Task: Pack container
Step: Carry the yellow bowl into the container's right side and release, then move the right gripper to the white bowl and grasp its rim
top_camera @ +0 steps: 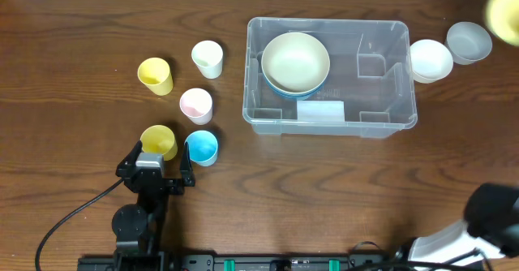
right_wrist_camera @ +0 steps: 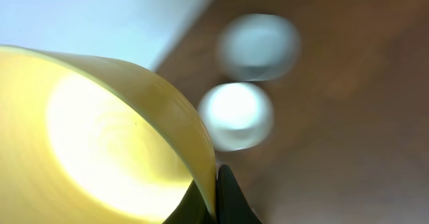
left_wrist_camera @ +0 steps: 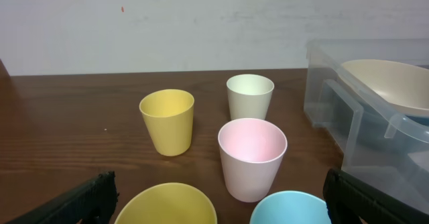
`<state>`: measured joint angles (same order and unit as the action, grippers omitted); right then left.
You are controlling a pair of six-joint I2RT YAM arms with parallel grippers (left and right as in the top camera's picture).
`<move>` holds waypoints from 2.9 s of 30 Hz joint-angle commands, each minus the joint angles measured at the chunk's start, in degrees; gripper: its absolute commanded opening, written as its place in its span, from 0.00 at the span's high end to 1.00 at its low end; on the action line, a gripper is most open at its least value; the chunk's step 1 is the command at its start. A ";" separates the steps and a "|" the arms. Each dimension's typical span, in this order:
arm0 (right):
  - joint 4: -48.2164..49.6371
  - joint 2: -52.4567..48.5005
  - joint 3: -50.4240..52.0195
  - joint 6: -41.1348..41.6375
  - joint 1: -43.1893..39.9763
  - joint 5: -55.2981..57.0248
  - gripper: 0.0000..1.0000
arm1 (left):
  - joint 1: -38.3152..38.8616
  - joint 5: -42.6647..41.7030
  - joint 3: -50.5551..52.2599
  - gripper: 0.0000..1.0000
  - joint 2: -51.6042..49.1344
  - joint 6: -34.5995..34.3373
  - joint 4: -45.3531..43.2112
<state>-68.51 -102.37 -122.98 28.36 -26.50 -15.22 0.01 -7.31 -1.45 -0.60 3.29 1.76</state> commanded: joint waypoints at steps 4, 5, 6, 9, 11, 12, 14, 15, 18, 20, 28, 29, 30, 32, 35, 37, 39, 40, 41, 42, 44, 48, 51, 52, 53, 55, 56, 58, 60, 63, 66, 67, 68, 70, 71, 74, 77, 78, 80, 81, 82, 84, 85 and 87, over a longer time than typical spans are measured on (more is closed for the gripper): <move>-1.07 -0.59 1.64 -4.39 16.90 9.44 0.99 | -0.33 -0.63 1.22 0.02 0.33 0.76 1.64; -1.07 -1.44 2.14 -3.98 18.49 11.13 0.99 | -0.33 -0.66 1.22 0.02 0.33 0.76 1.64; -1.09 -2.32 2.60 -3.48 19.71 12.55 0.99 | -0.33 -0.66 1.22 0.02 0.33 0.76 1.62; -1.01 -6.16 3.91 -2.23 21.97 14.10 0.99 | -0.33 -0.66 1.22 0.02 0.33 0.76 1.62; -0.96 -9.20 3.98 -2.29 22.38 13.27 0.99 | -0.33 -0.66 1.22 0.02 0.33 0.76 1.62; -0.94 -10.75 3.98 -2.32 22.53 13.27 0.99 | -0.33 -0.63 1.22 0.02 0.33 0.76 1.62; -0.90 -13.57 3.98 -3.37 22.86 13.27 0.99 | -0.33 -0.66 1.22 0.02 0.33 0.76 1.62; -1.03 -15.04 3.98 -3.61 23.08 13.29 0.99 | -0.33 -0.66 1.22 0.02 0.33 0.76 1.62; -1.42 -18.49 3.98 -3.61 23.54 12.59 0.98 | -0.33 -0.66 1.22 0.02 0.33 0.76 1.62; -1.51 -20.59 3.98 -3.65 23.76 10.27 0.99 | -0.33 -0.63 1.22 0.02 0.33 0.76 1.62; -1.44 -24.22 4.15 -4.24 24.24 4.72 0.99 | -0.33 -0.66 1.22 0.02 0.33 0.76 1.62; -1.27 -24.44 4.33 -4.24 24.35 4.72 0.99 | -0.33 -0.66 1.22 0.02 0.33 0.76 1.62; -1.01 -24.72 4.55 -4.24 24.39 4.72 0.99 | -0.33 -0.63 1.22 0.02 0.33 0.76 1.62; -0.66 -25.24 4.72 -4.24 24.50 4.70 0.99 | -0.33 -0.63 1.22 0.02 0.33 0.76 1.62; -0.39 -26.47 4.72 -4.22 24.79 4.68 0.99 | -0.33 -0.66 1.22 0.02 0.33 0.76 1.62; -0.15 -27.58 4.72 -4.24 25.09 4.68 0.99 | -0.33 -0.66 1.22 0.02 0.33 0.76 1.62; 0.26 -29.03 4.72 -4.22 25.53 4.68 0.99 | -0.33 -0.66 1.22 0.02 0.33 0.76 1.62; 0.48 -29.55 4.72 -4.20 25.68 4.70 0.99 | -0.33 -0.63 1.22 0.02 0.33 0.76 1.62; 0.83 -30.05 4.72 -4.17 25.79 4.68 0.99 | -0.33 -0.63 1.22 0.02 0.33 0.76 1.64; 1.07 -30.51 4.72 -3.98 25.83 4.70 0.99 | -0.33 -0.63 1.22 0.02 0.33 0.76 1.62; 1.51 -31.36 4.72 -3.96 25.81 4.72 0.99 | -0.33 -0.66 1.22 0.02 0.33 0.76 1.62; 1.73 -32.17 4.72 -3.52 25.70 6.21 0.98 | -0.33 -0.66 1.22 0.02 0.33 0.76 1.62; 1.73 -32.22 4.72 -3.54 25.70 7.52 0.97 | -0.33 -0.66 1.22 0.02 0.33 0.76 1.62; 1.70 -32.22 4.72 -3.54 25.70 7.72 0.97 | -0.33 -0.66 1.22 0.02 0.33 0.76 1.62; 1.70 -32.22 4.72 -3.54 25.70 7.76 0.97 | -0.33 -0.66 1.22 0.02 0.33 0.76 1.62; 1.73 -32.22 4.72 -3.54 25.70 7.76 0.96 | -0.33 -0.66 1.22 0.02 0.33 0.76 1.62; 1.75 -32.24 4.72 -3.54 25.70 7.76 0.96 | -0.33 -0.66 1.22 0.02 0.33 0.76 1.62; 1.86 -32.24 4.72 -3.54 25.70 7.74 0.94 | -0.33 -0.63 1.22 0.02 0.33 0.76 1.62; 1.86 -32.24 4.72 -3.54 25.70 7.72 0.88 | -0.33 -0.66 1.22 0.02 0.33 0.76 1.64; 1.70 -32.24 4.72 -3.54 25.73 7.72 0.75 | -0.33 -0.63 1.22 0.02 0.33 0.76 1.62; 1.68 -32.24 4.72 -3.54 25.77 7.69 0.65 | -0.33 -0.66 1.22 0.02 0.33 0.76 1.62; 1.75 -32.24 4.72 -3.54 25.77 7.69 0.63 | -0.33 -0.66 1.22 0.02 0.33 0.76 1.62; 1.86 -32.24 4.72 -3.56 25.77 7.69 0.62 | -0.33 -0.66 1.22 0.02 0.33 0.76 1.62; 2.34 -32.22 4.59 -3.61 25.77 7.69 0.61 | -0.33 -0.66 1.22 0.02 0.33 0.76 1.62; 2.23 -32.20 4.13 -3.63 25.77 7.54 0.60 | -0.33 -0.66 1.22 0.02 0.33 0.76 1.62; 1.01 -31.74 1.09 -5.99 25.77 3.87 0.58 | -0.33 -0.66 1.22 0.02 0.33 0.76 1.62; -0.98 -30.29 -4.02 -6.86 25.77 1.14 0.51 | -0.33 -0.66 1.22 0.02 0.33 0.76 1.62; -1.79 -29.70 -6.21 -7.26 25.73 0.44 0.44 | -0.33 -0.66 1.22 0.02 0.33 0.76 1.62; -3.48 -28.41 -10.86 -8.59 25.64 -1.05 0.32 | -0.33 -0.63 1.22 0.02 0.33 0.76 1.62; -4.66 -27.63 -13.84 -9.20 25.57 -1.46 0.24 | -0.33 -0.63 1.22 0.02 0.33 0.76 1.62; -5.73 -26.84 -16.39 -9.73 25.46 -1.36 0.15 | -0.33 -0.66 1.22 0.02 0.33 0.76 1.62; -7.63 -25.35 -20.52 -10.43 25.03 -0.57 0.06 | -0.33 -0.63 1.22 0.02 0.33 0.76 1.62; -8.74 -24.50 -22.43 -10.38 24.70 0.94 0.04 | -0.33 -0.66 1.22 0.02 0.33 0.76 1.62; -10.56 -22.97 -25.09 -8.79 23.80 5.92 0.01 | -0.33 -0.66 1.22 0.02 0.33 0.76 1.62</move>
<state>-77.69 -130.32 -143.65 19.64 -1.17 -13.85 0.01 -7.33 -1.45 -0.60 3.29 1.76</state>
